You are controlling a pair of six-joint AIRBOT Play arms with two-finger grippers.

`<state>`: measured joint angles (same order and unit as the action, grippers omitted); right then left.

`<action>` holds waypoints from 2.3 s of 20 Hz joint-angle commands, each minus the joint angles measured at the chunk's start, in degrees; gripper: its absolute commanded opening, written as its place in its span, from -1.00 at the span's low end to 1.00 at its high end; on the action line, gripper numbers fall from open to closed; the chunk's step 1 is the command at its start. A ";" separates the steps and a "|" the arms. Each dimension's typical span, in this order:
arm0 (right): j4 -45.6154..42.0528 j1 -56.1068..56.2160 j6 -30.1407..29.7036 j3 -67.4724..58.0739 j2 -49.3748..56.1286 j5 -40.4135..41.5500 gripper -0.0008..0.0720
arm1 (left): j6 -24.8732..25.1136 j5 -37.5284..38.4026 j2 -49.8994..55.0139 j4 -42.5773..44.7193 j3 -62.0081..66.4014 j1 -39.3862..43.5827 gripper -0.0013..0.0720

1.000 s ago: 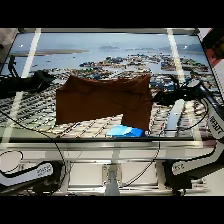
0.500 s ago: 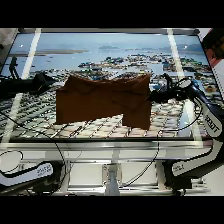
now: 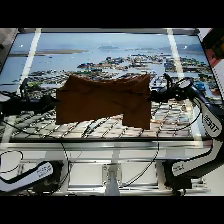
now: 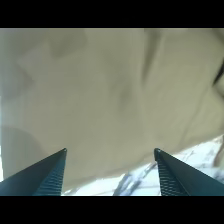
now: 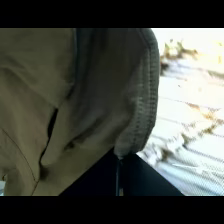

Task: Fold the clothes and pants, and hang the long-sleeved shirts on hangers.

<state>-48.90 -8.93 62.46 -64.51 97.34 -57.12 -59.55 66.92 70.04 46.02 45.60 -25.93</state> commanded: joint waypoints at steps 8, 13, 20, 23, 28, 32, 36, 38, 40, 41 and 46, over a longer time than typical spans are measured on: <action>0.28 0.04 0.02 -0.07 -0.20 -0.39 -0.93 | 2.58 -1.60 -3.48 11.04 -7.26 -5.35 0.60; 0.55 0.04 0.02 -0.07 -0.22 -0.85 -0.93 | 3.43 -1.81 0.94 10.29 -8.59 -5.03 0.28; 0.70 0.04 0.00 -0.74 -0.46 -2.19 -0.93 | 6.91 -5.05 9.33 6.16 -8.57 -1.88 0.29; 0.63 0.04 -0.04 -0.79 -1.07 -1.97 -0.93 | 6.91 -6.25 10.45 6.16 -8.57 -1.29 -0.04; 0.66 0.04 -0.04 -0.79 -1.51 -2.38 -0.93 | 8.28 -8.87 10.36 1.64 -8.55 -1.29 -0.83; 0.46 0.04 -1.27 -0.79 -2.34 -5.73 -0.93 | 13.14 -8.81 8.13 -7.10 -8.31 -1.29 -0.91; 0.04 0.00 -4.15 -0.79 -10.01 -9.99 -0.93 | 17.03 -4.28 -0.33 -15.37 -5.25 -1.31 -0.91; 0.50 0.00 -5.11 -0.79 -16.83 -11.10 -0.93 | 17.22 -2.43 -6.23 -20.79 -2.47 -1.31 -0.91; 0.55 0.00 -5.16 -0.79 -25.07 -11.28 -0.93 | 17.25 -2.36 -12.72 -26.43 0.44 -1.31 -0.91; 0.55 0.00 -5.14 -0.79 -29.70 -11.21 -0.93 | 17.99 -2.40 -16.09 -29.22 1.92 -1.33 -0.91; 0.61 0.00 -0.72 -0.81 -53.05 -6.80 -0.93 | 18.49 -9.07 -31.67 -39.69 5.86 -1.31 -0.91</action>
<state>-48.29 -8.93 58.85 -65.25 56.34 -67.13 -41.56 62.30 46.92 13.82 49.39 -27.24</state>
